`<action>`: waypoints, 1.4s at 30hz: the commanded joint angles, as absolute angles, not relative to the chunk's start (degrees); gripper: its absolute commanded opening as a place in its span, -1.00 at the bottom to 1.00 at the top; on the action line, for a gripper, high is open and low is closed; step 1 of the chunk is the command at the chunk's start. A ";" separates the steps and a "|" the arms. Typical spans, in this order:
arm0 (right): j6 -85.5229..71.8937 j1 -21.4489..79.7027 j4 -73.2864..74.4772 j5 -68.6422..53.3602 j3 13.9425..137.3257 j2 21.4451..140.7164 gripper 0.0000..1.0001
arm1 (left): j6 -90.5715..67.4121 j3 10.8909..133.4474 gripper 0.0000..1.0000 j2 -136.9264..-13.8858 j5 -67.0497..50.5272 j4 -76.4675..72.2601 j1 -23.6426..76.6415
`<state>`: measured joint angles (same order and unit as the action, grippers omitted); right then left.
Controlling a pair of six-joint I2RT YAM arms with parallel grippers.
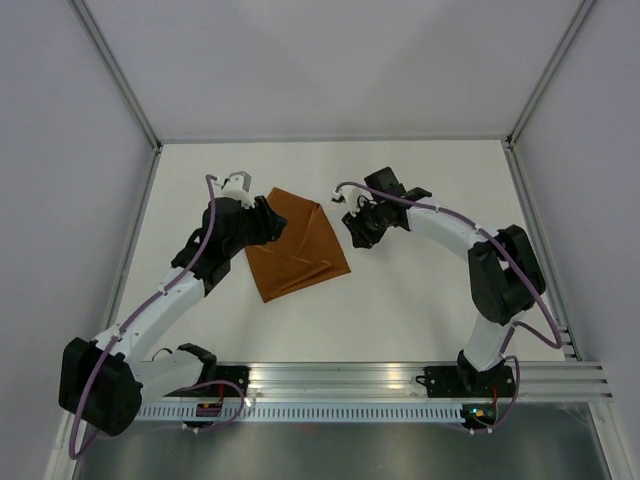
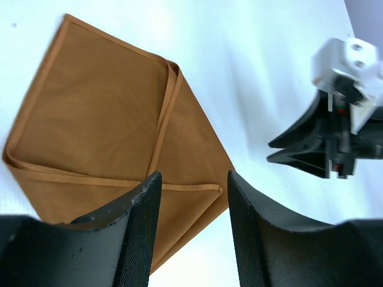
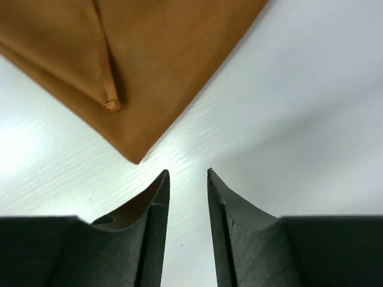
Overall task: Fold the napkin, place the utensils inside, and roll it up
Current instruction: Roll the napkin at the center of the board.
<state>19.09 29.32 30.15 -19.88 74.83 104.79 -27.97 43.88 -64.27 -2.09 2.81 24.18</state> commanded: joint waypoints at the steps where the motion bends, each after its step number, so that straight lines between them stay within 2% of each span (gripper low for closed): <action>1: 33.46 29.88 28.65 -25.30 72.52 97.83 -0.22 | -31.11 46.93 0.09 -59.60 3.42 6.93 23.91; 6: 43.58 33.12 24.98 -26.64 66.54 92.56 -0.05 | -31.46 50.27 0.13 -56.78 6.67 13.53 23.91; 13: 49.39 48.94 6.60 -17.40 51.43 87.19 0.28 | -30.59 51.33 0.16 -54.58 8.79 16.70 23.73; 19: 53.61 50.27 2.55 -18.37 52.03 90.35 0.44 | -30.06 50.19 0.16 -54.40 10.63 17.49 23.73; 28: 59.85 53.00 1.41 -19.25 52.82 95.09 0.41 | -29.62 49.66 0.15 -56.07 11.69 17.23 23.73; 42: 61.96 53.00 -7.82 -15.91 52.30 100.98 0.13 | -28.56 47.99 0.13 -58.97 11.43 15.91 23.73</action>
<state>60.38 52.90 -2.72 -15.42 51.18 100.25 -29.32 48.36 -58.59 10.66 17.43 24.08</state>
